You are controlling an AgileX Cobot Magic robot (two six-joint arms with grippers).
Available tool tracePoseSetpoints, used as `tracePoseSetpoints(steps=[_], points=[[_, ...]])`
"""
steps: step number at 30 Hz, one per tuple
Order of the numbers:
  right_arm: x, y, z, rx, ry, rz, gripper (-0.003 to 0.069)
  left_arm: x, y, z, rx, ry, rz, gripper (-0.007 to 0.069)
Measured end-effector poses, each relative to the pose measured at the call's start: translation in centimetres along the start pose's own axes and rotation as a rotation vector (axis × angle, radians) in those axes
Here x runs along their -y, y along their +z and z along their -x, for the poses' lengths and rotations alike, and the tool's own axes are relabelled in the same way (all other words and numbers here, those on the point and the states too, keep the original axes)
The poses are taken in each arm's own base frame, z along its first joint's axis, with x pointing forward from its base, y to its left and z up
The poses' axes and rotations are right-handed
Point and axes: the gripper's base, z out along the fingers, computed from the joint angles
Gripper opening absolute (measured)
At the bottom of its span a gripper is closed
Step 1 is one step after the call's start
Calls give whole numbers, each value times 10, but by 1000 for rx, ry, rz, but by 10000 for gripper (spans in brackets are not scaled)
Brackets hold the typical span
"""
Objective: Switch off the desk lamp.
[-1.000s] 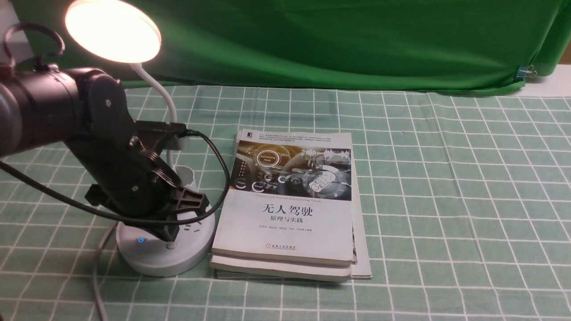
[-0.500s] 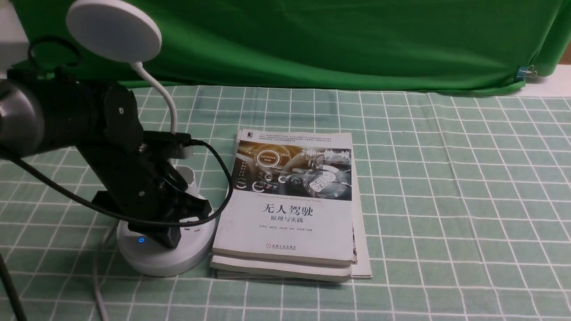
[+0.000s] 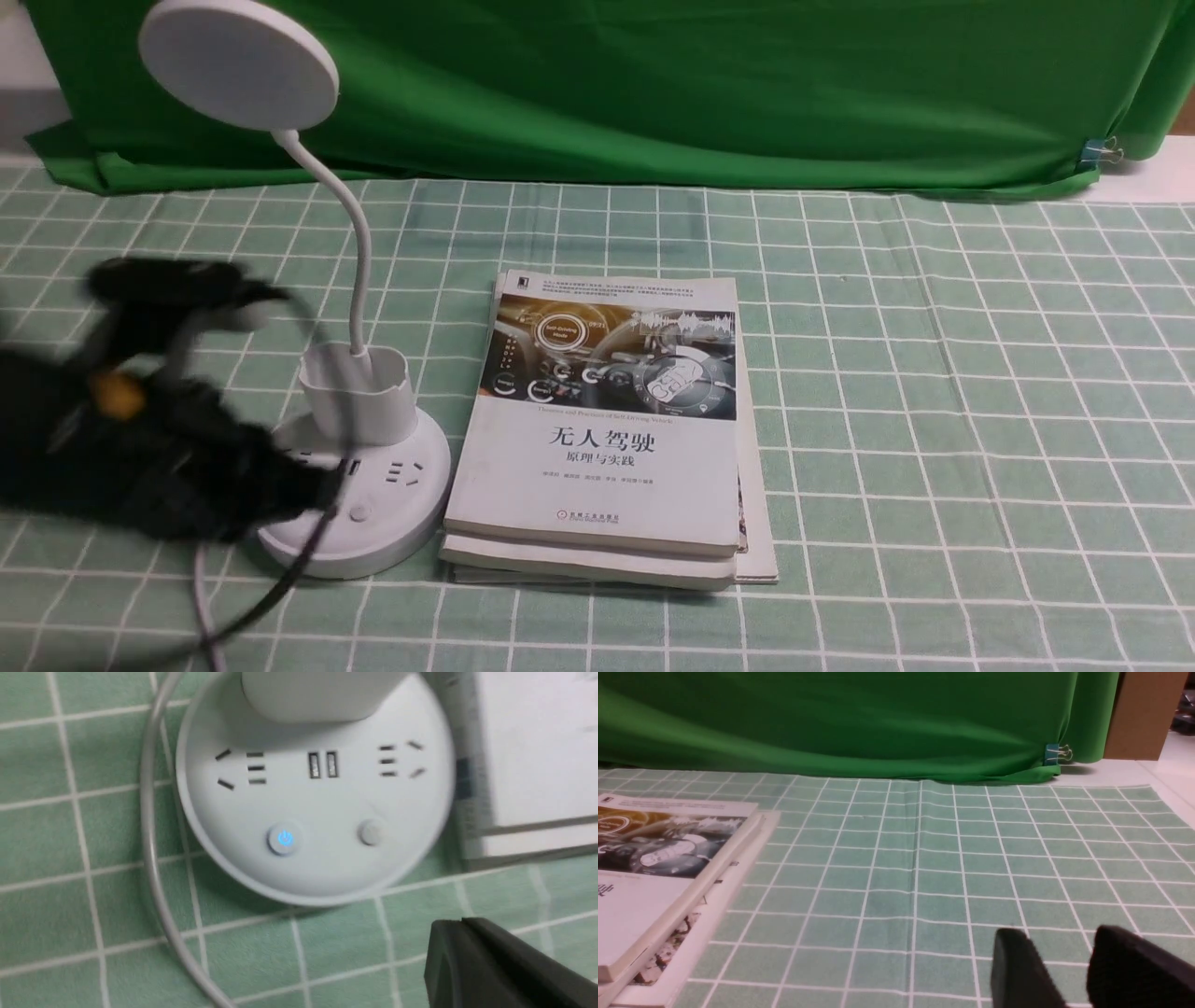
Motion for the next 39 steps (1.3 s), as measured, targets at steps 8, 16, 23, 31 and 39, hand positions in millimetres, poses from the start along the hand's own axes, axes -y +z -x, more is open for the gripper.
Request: tracePoseSetpoints(steps=[8,16,23,31,39], points=[[0,0,0,0,0,0,242,3,-62,-64,443,-1,-7,0],[0,0,0,0,0,0,242,-2,-71,-115,634,99,50,0],[0,0,0,0,0,0,242,-4,-63,-126,630,108,59,0],[0,0,0,0,0,0,242,-6,-61,-127,621,135,80,0],[0,0,0,0,0,0,242,-13,-60,-130,717,136,172,0]])
